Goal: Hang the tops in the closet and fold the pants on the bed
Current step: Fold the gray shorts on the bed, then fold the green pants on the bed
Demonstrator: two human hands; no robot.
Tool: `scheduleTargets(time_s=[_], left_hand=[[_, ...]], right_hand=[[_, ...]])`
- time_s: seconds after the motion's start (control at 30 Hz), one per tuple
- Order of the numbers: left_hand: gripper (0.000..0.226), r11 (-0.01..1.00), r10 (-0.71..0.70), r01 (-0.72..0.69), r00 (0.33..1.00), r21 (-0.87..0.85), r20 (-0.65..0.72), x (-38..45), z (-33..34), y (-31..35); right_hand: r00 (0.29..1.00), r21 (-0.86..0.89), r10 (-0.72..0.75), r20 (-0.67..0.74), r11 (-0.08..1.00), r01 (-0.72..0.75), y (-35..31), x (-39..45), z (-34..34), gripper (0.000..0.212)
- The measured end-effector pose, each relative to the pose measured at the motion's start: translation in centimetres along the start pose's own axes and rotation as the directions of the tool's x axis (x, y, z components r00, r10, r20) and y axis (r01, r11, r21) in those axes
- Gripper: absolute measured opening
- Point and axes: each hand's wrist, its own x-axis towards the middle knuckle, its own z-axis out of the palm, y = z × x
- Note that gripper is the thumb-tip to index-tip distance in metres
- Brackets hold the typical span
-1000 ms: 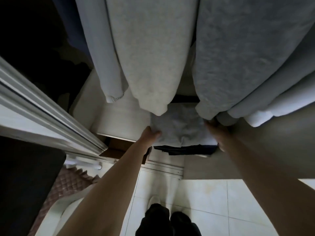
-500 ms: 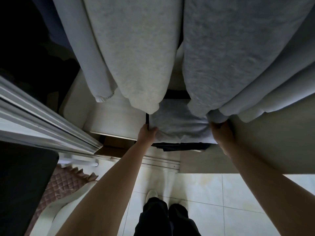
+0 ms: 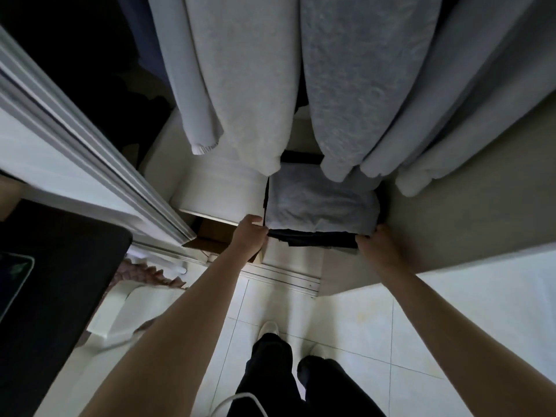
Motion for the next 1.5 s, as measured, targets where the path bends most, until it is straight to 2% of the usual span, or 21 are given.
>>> scheduleTargets(time_s=[0.1, 0.17, 0.27, 0.37, 0.43, 0.5, 0.53, 0.6, 0.73, 0.77, 0.83, 0.87, 1.0, 1.1, 1.17, 1.33, 1.5], left_hand=[[0.015, 0.998, 0.064, -0.065, 0.997, -0.011, -0.047, -4.3, -0.1, -1.2], [0.020, 0.996, 0.084, -0.083, 0.993, 0.020, -0.086, -7.0, 0.4, -2.1], [0.025, 0.997, 0.072, -0.066, 0.964, 0.032, -0.256, -12.2, 1.6, -4.4], [0.022, 0.987, -0.043, -0.025, 0.908, -0.156, -0.416, -18.5, 3.9, -8.0], [0.021, 0.955, -0.145, -0.014, 0.851, -0.297, -0.504, -23.0, 6.2, -10.9], [0.021, 0.911, -0.239, -0.021, 0.786, -0.412, -0.569, -26.8, 8.4, -13.5], [0.021, 0.879, -0.304, -0.029, 0.735, -0.476, -0.606, -29.6, 10.0, -15.1], [0.021, 0.834, -0.388, -0.040, 0.665, -0.550, -0.638, -33.7, 12.4, -17.6], [0.023, 0.723, -0.571, -0.120, 0.452, -0.681, -0.685, -43.2, 17.7, -23.3], [0.024, 0.681, -0.630, -0.155, 0.376, -0.716, -0.680, -46.4, 19.3, -25.2], [0.023, 0.630, -0.692, -0.199, 0.295, -0.751, -0.659, -49.9, 21.6, -27.6], [0.022, 0.592, -0.737, -0.238, 0.227, -0.770, -0.636, -52.6, 23.3, -29.2], [0.020, 0.464, -0.858, -0.364, 0.040, -0.807, -0.512, -61.4, 29.5, -34.8], [0.019, 0.352, -0.928, -0.462, -0.055, -0.814, -0.369, -68.3, 34.9, -39.5], [0.020, 0.291, -0.955, -0.520, -0.104, -0.803, -0.279, -72.7, 38.4, -42.7], [0.019, 0.147, -0.987, -0.555, -0.140, -0.819, -0.082, -80.8, 46.2, -48.1], [0.024, 0.010, -0.982, -0.572, -0.161, -0.820, 0.101, -85.8, 52.6, -52.8]], right_hand=[[0.997, 0.068, -0.028, 0.073, 0.997, 0.023, 0.8, -2.3, 0.4, 0.045], [0.994, 0.098, -0.068, 0.081, 0.993, 0.060, 1.3, -3.8, 0.8, 0.044], [0.948, 0.063, -0.240, 0.209, 0.971, 0.231, 2.9, -6.3, 1.7, 0.038], [0.819, -0.003, -0.404, 0.407, 0.896, 0.443, 4.7, -8.4, 2.1, 0.032], [0.704, -0.017, -0.465, 0.536, 0.829, 0.560, 6.0, -9.9, 2.3, 0.036], [0.621, -0.004, -0.493, 0.609, 0.781, 0.624, 6.9, -11.6, 2.2, 0.035], [0.559, -0.005, -0.507, 0.656, 0.737, 0.675, 7.6, -13.1, 2.2, 0.033], [0.498, 0.002, -0.514, 0.698, 0.697, 0.717, 8.6, -15.3, 2.5, 0.028], [0.300, 0.024, -0.492, 0.817, 0.549, 0.836, 11.9, -22.5, 4.2, 0.022], [0.220, 0.041, -0.466, 0.857, 0.487, 0.872, 13.4, -25.4, 5.0, 0.022], [0.138, 0.063, -0.426, 0.894, 0.424, 0.904, 15.4, -29.1, 5.4, 0.023], [0.076, 0.081, -0.388, 0.919, 0.372, 0.925, 17.2, -32.0, 5.8, 0.024], [-0.109, 0.160, -0.232, 0.967, 0.214, 0.964, 23.7, -41.7, 7.3, 0.021], [-0.193, 0.199, -0.062, 0.979, 0.099, 0.975, 30.6, -49.1, 8.5, 0.021], [-0.229, 0.228, 0.052, 0.972, 0.027, 0.973, 35.4, -53.6, 9.1, 0.021], [-0.306, 0.345, 0.233, 0.923, -0.151, 0.926, 44.7, -61.9, 10.2, 0.023], [-0.340, 0.460, 0.399, 0.851, -0.259, 0.849, 53.3, -69.3, 12.1, 0.023]])
